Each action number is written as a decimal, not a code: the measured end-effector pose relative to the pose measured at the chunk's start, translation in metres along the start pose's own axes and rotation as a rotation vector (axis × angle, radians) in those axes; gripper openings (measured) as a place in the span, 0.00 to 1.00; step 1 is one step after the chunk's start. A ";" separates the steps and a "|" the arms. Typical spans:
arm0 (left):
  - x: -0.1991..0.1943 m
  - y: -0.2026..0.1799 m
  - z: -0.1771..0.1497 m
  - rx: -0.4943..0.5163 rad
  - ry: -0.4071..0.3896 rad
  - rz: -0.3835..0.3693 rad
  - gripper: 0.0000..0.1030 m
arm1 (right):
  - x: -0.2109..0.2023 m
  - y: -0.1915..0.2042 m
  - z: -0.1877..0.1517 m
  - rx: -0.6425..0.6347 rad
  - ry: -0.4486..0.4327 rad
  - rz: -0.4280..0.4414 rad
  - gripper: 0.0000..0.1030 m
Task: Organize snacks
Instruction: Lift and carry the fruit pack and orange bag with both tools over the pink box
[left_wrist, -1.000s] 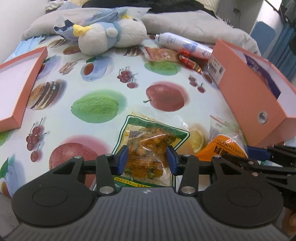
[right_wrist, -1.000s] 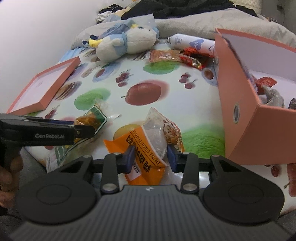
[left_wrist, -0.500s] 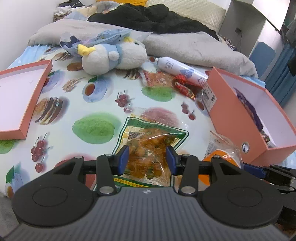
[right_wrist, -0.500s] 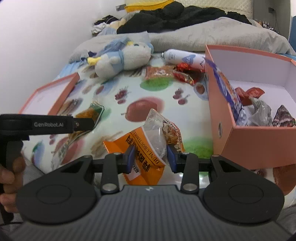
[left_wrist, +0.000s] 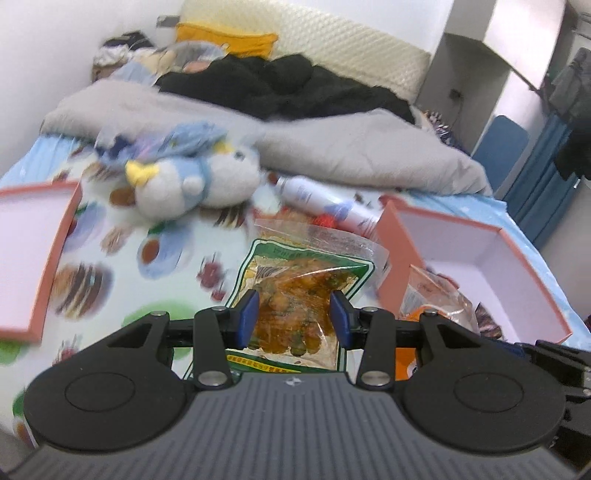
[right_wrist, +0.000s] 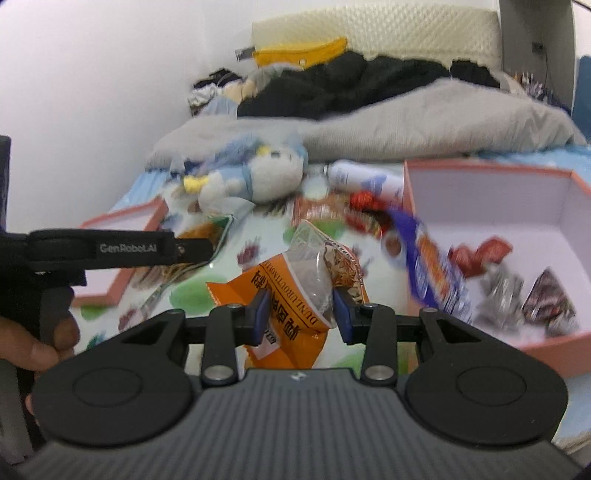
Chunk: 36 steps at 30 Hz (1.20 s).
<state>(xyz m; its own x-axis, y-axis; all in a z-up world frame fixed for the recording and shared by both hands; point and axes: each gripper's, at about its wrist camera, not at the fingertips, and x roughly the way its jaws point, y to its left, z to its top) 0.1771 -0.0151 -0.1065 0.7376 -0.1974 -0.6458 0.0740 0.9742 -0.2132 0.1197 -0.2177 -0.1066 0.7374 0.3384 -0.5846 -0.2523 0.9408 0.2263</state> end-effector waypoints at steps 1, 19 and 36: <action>-0.002 -0.004 0.006 0.003 -0.009 -0.004 0.46 | -0.004 0.000 0.006 0.003 -0.012 0.001 0.39; 0.008 -0.066 0.066 0.046 -0.050 -0.113 0.25 | -0.028 -0.052 0.068 -0.003 -0.136 -0.127 0.38; 0.158 -0.033 -0.027 0.354 0.334 -0.017 0.88 | -0.019 -0.126 0.036 0.162 -0.088 -0.204 0.38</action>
<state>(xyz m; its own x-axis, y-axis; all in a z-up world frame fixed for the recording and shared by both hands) 0.2733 -0.0815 -0.2210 0.4828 -0.1816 -0.8567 0.3504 0.9366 -0.0011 0.1605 -0.3434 -0.0961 0.8161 0.1325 -0.5626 0.0056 0.9715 0.2370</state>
